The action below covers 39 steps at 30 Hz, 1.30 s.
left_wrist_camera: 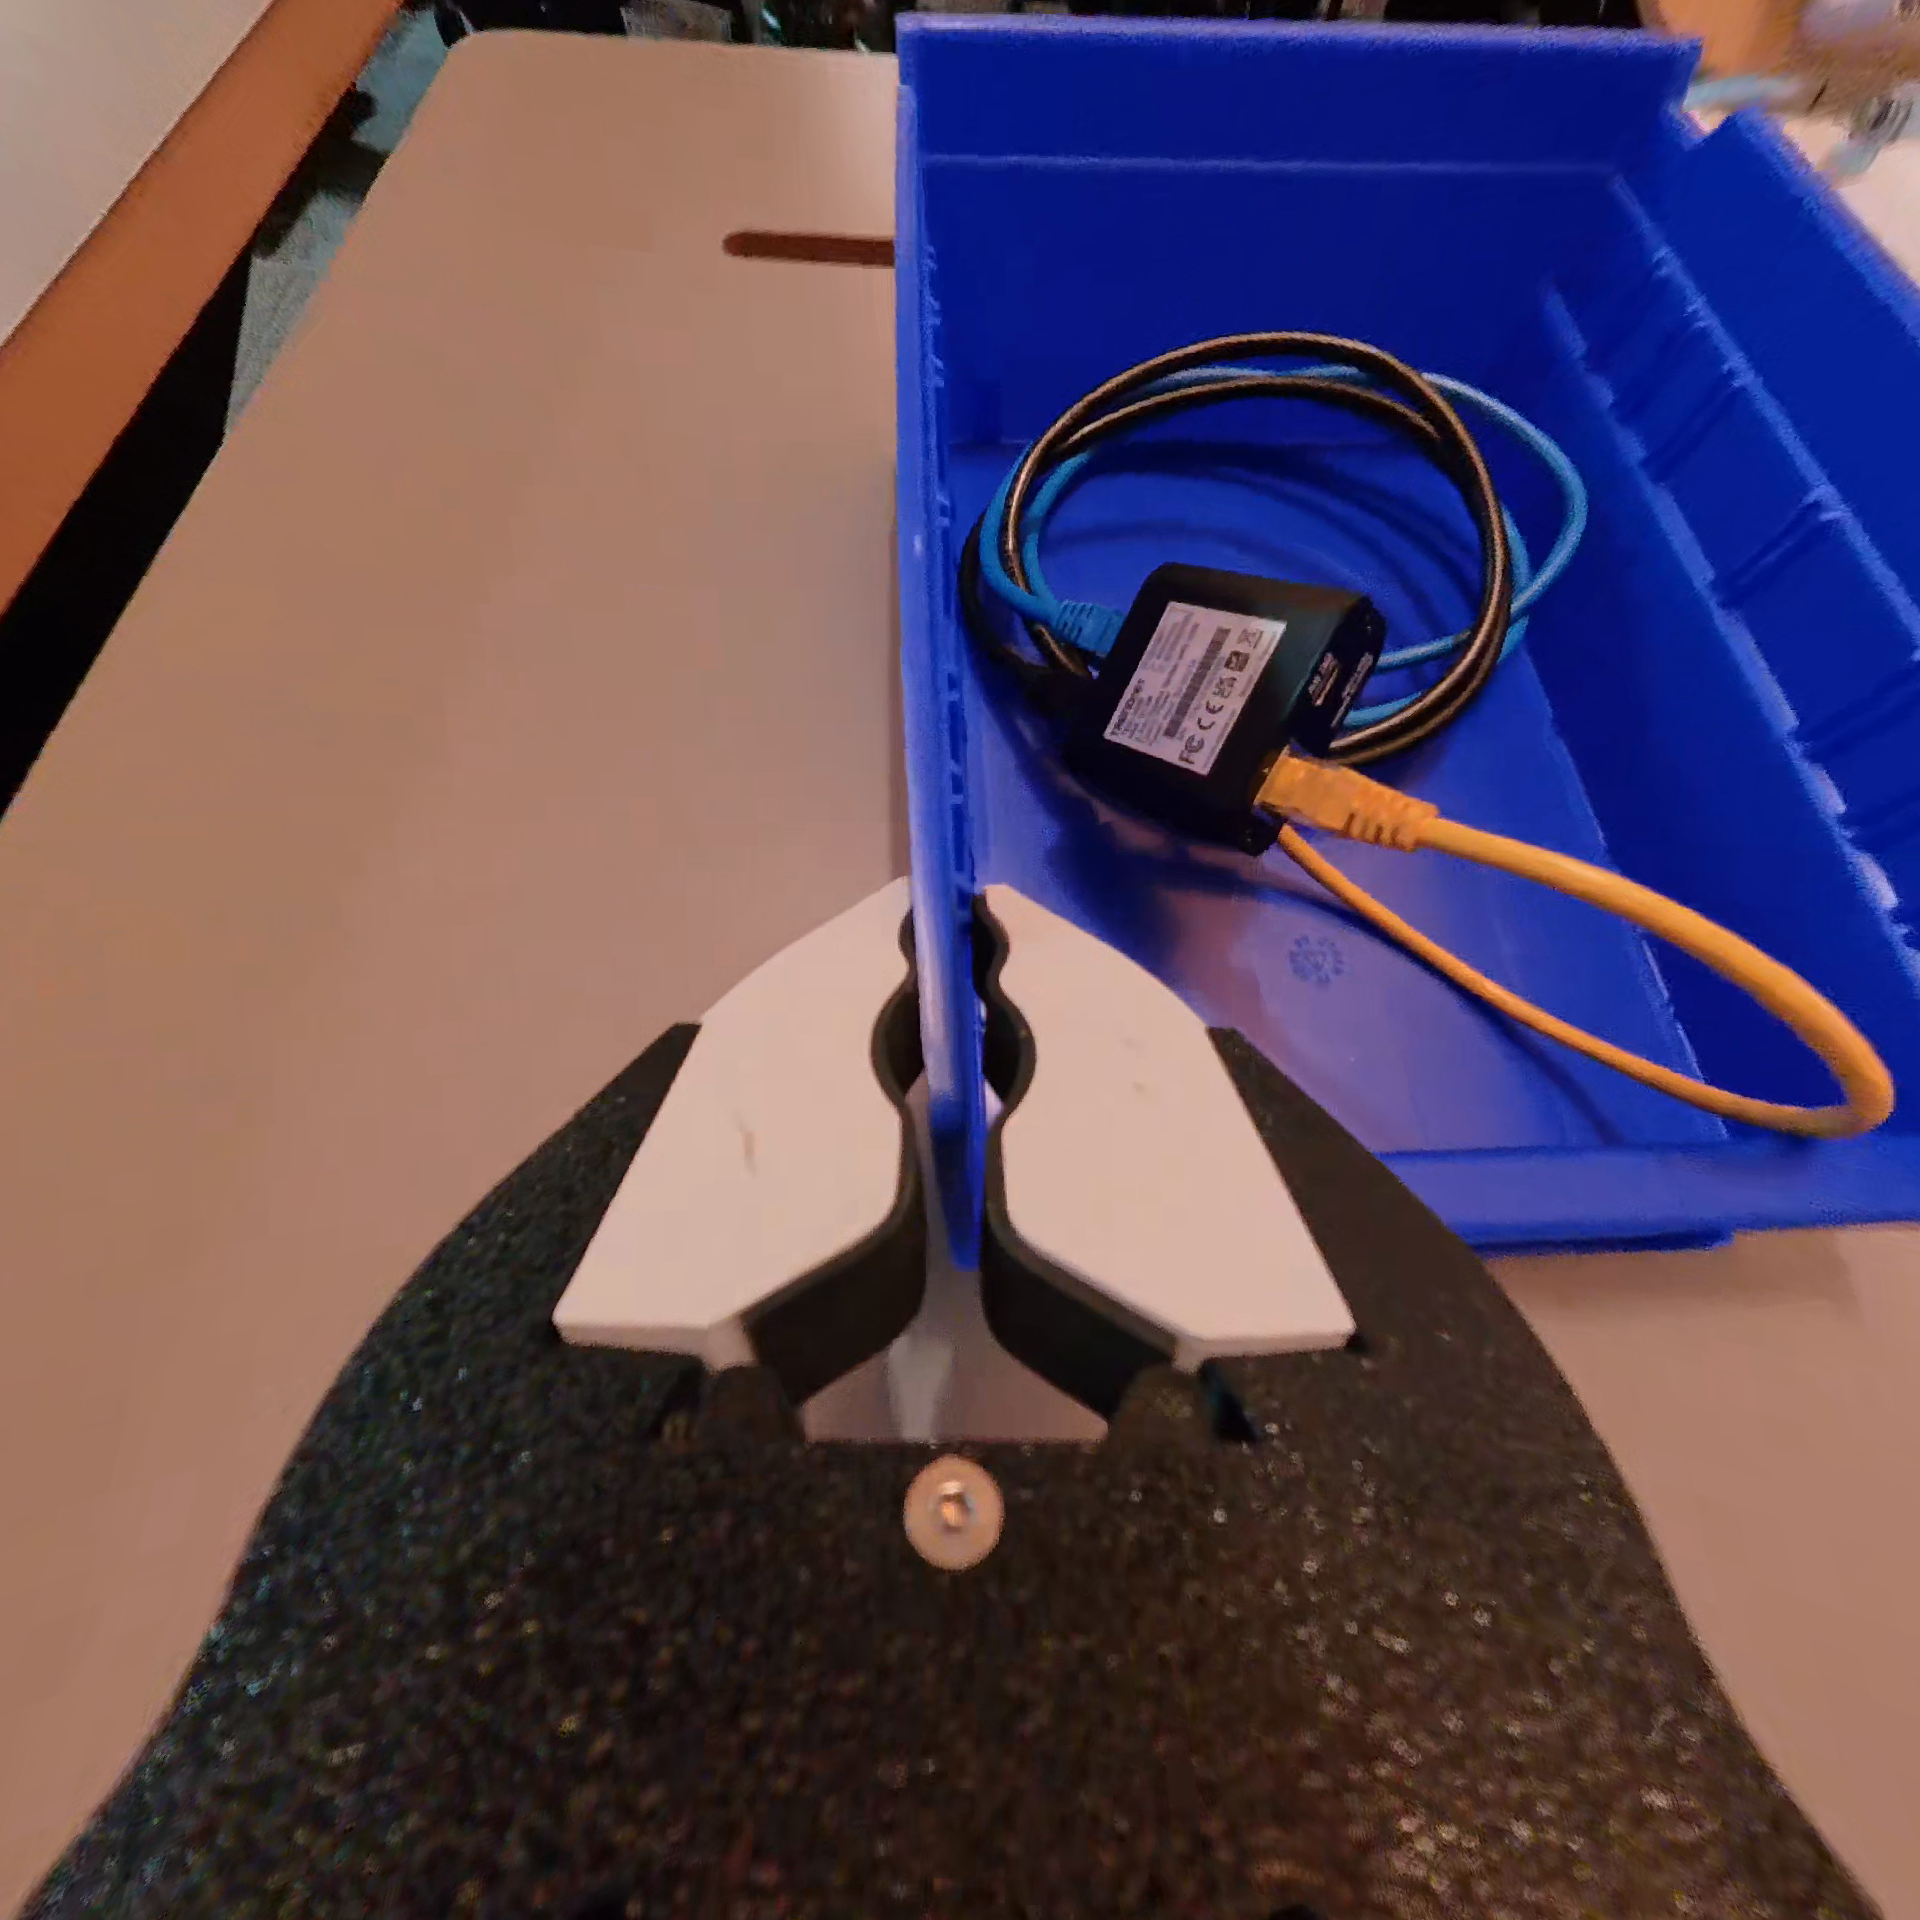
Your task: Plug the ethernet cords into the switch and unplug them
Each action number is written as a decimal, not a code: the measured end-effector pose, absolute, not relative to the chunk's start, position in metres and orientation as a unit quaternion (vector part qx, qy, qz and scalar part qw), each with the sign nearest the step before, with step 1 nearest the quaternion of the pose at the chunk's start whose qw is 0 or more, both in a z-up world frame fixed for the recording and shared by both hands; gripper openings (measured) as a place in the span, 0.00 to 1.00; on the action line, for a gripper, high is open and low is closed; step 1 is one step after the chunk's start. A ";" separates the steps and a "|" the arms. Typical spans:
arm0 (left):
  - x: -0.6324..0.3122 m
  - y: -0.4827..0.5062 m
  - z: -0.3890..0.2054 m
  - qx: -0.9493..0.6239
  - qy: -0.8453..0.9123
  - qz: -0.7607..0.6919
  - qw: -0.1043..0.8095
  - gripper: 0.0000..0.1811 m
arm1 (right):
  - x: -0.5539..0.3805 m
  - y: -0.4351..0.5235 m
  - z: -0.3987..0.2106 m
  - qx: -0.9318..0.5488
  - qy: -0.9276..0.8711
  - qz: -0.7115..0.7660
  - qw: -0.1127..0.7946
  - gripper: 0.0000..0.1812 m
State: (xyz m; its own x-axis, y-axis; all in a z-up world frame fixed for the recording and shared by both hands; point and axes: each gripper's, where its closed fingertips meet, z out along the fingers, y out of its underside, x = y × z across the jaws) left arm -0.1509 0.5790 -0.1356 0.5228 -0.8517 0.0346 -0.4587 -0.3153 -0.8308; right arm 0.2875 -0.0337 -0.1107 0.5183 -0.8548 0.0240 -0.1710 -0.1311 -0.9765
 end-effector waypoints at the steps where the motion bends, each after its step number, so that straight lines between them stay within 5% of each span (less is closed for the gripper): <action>1: -0.143 0.581 -0.136 -0.771 0.423 -0.243 0.409 0.03 | 0.291 -0.035 -0.111 -0.680 0.377 -0.316 0.543 0.03; 12: -0.127 0.582 -0.132 -0.770 0.468 -0.188 0.390 0.06 | 0.298 -0.036 -0.103 -0.658 0.355 -0.355 0.561 0.03; 14: -0.123 0.582 -0.104 -0.784 0.428 -0.205 0.400 0.15 | 0.298 -0.036 -0.098 -0.643 0.344 -0.366 0.578 0.06; 18: -0.083 0.536 -0.051 -0.792 0.377 -0.342 0.338 0.29 | 0.301 -0.043 -0.094 -0.628 0.345 -0.372 0.590 0.27; 21: -0.057 0.497 -0.066 -0.823 0.374 -0.388 0.180 0.41 | 0.300 -0.045 -0.083 -0.624 0.326 -0.386 0.595 0.47; 23: -0.055 0.510 -0.081 -0.851 0.354 -0.346 0.176 0.42 | 0.297 -0.051 -0.065 -0.612 0.302 -0.431 0.590 0.56; 31: -0.038 0.521 -0.125 -0.914 0.193 -0.347 0.081 0.59 | 0.273 -0.047 -0.007 -0.578 0.229 -0.500 0.603 0.55; 39: -0.018 0.545 -0.158 -0.913 0.029 -0.405 0.044 0.52 | 0.250 -0.029 0.019 -0.544 0.161 -0.527 0.633 0.46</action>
State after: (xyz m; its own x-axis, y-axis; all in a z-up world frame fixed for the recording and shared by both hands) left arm -0.0177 0.5447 -0.1578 0.6703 -0.0888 0.7367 -0.0183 -0.9945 -0.1032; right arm 0.2497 -0.0290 0.0186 0.3931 -0.8422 0.3692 0.4926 -0.1462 -0.8579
